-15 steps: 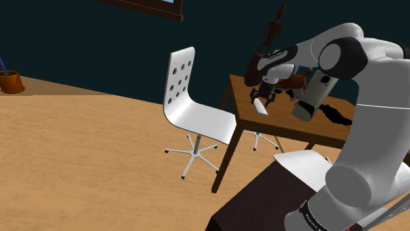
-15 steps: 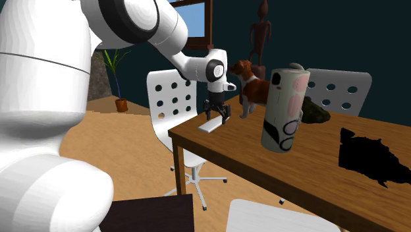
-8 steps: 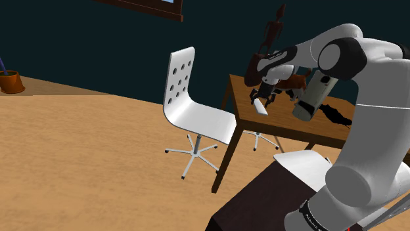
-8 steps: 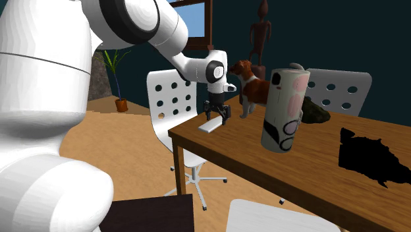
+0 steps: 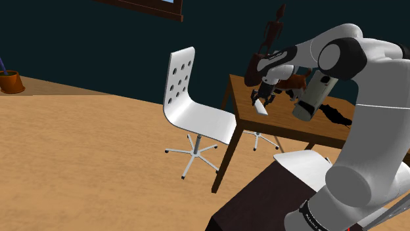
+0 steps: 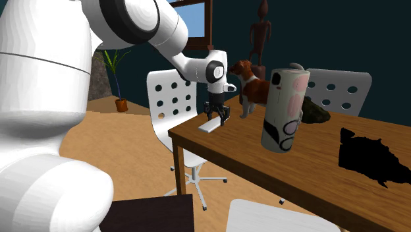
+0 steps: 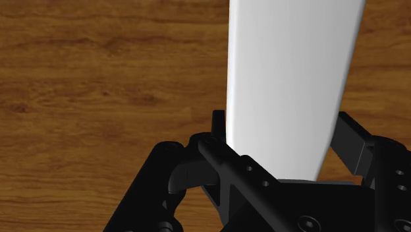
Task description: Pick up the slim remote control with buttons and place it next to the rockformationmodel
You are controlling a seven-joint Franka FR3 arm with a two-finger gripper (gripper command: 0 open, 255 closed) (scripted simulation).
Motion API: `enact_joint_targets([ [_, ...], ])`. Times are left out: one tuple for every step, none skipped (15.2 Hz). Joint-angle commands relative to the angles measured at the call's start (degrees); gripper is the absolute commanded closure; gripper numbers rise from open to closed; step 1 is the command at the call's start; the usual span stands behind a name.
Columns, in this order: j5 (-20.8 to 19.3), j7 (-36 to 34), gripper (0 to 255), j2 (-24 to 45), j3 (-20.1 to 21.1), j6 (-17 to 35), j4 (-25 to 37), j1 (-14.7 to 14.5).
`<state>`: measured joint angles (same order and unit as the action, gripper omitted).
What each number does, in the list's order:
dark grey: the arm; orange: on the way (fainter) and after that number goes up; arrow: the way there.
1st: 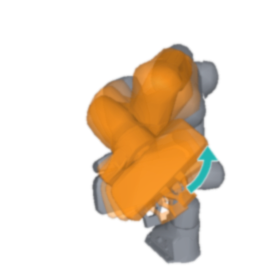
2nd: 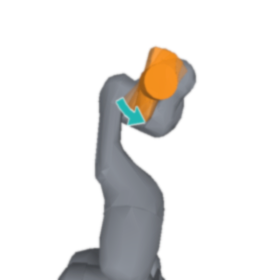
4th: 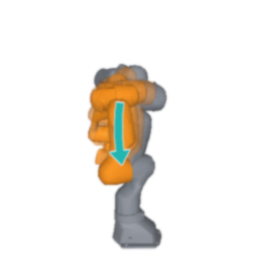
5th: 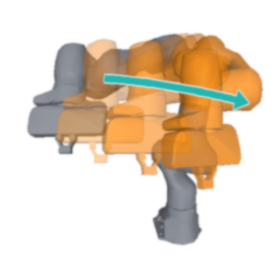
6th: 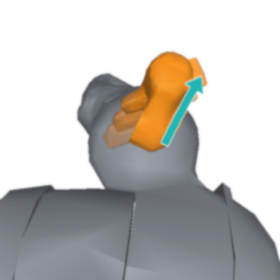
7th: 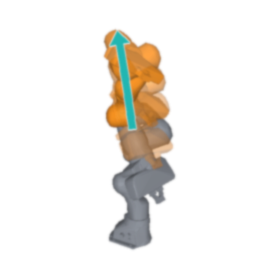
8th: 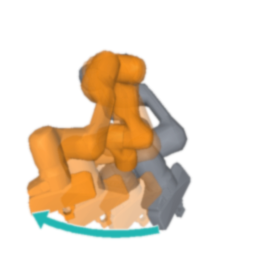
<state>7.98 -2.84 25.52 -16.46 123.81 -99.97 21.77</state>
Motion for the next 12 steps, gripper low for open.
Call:
enact_joint_targets([
  [0.0, 0.0, 255, 0.0, 0.0, 0.0, 0.0, 0.0],
  [0.0, 0.0, 255, 0.0, 0.0, 0.0, 0.0, 0.0],
  [-0.1, -0.1, 255, -0.4, -0.1, -0.6, 0.2, -0.1],
  [-0.3, -0.2, 255, -0.7, -0.1, -1.2, 0.5, -0.1],
  [-0.4, -0.2, 255, -1.1, -0.2, -1.8, 0.8, -0.1],
  [-0.5, -0.3, 255, -1.4, -0.3, -2.5, 1.1, -0.2],
  [-0.7, -0.4, 255, -1.8, -0.3, -3.1, 1.4, -0.2],
  [-0.8, -0.5, 255, -2.1, -0.4, -3.7, 1.7, -0.2],
  [-0.9, -0.6, 255, -2.4, -0.4, -4.4, 2.1, -0.3],
  [-1.0, -0.6, 255, -2.7, -0.5, -5.0, 2.4, -0.3],
  [-1.1, -0.7, 255, -3.0, -0.5, -5.7, 2.8, -0.3],
  [-1.2, -0.8, 255, -3.3, -0.6, -6.3, 3.2, -0.3],
])
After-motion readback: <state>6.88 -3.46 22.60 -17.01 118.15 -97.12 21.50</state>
